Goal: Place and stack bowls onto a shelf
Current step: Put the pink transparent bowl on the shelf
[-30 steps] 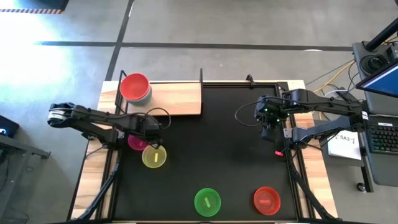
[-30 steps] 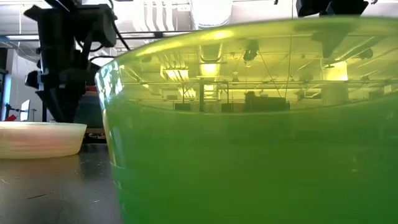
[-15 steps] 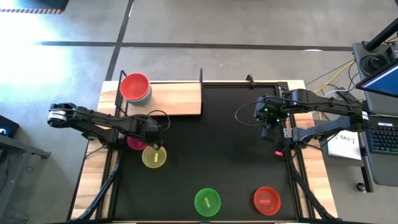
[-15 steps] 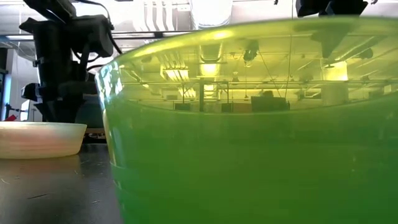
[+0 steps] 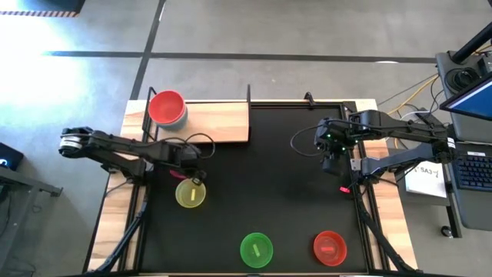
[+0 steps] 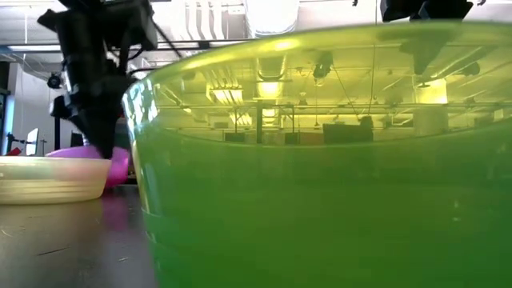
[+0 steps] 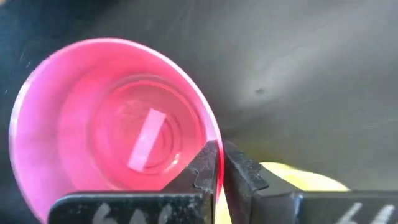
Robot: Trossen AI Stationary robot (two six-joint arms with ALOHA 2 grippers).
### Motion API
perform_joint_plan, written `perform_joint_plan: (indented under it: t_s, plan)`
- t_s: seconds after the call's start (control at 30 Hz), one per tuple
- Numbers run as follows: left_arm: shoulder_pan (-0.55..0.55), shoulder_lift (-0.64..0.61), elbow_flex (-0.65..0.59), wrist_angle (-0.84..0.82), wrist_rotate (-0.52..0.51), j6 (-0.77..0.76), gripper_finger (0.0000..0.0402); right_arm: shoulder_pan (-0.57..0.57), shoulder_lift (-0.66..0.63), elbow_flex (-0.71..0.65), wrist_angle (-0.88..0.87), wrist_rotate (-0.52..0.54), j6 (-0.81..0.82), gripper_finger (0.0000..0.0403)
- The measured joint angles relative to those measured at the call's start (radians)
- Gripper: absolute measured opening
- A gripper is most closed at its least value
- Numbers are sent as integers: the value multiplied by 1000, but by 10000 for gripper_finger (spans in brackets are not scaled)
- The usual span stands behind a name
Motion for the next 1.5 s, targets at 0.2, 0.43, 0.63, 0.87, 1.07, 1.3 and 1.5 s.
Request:
perform_joint_plan:
  t_s: [0.2,0.43,0.63,0.87,1.07,1.3,1.5]
  plan:
    - [0,0,119,8,-1,85,0,0,0,0,0,0,0,228]
    - [0,47,270,22,-109,299,0,0,0,0,1,2,-7,228]
    - [34,176,383,23,-198,520,0,0,0,0,3,2,-1,228]
    - [84,308,453,16,-293,672,0,0,0,0,2,8,6,228]
    - [183,312,434,32,-292,728,0,0,0,0,0,7,-24,228]
    - [288,329,429,120,-243,820,0,0,0,0,2,8,-26,228]
    - [352,373,428,173,-228,851,0,0,0,0,3,8,-26,228]
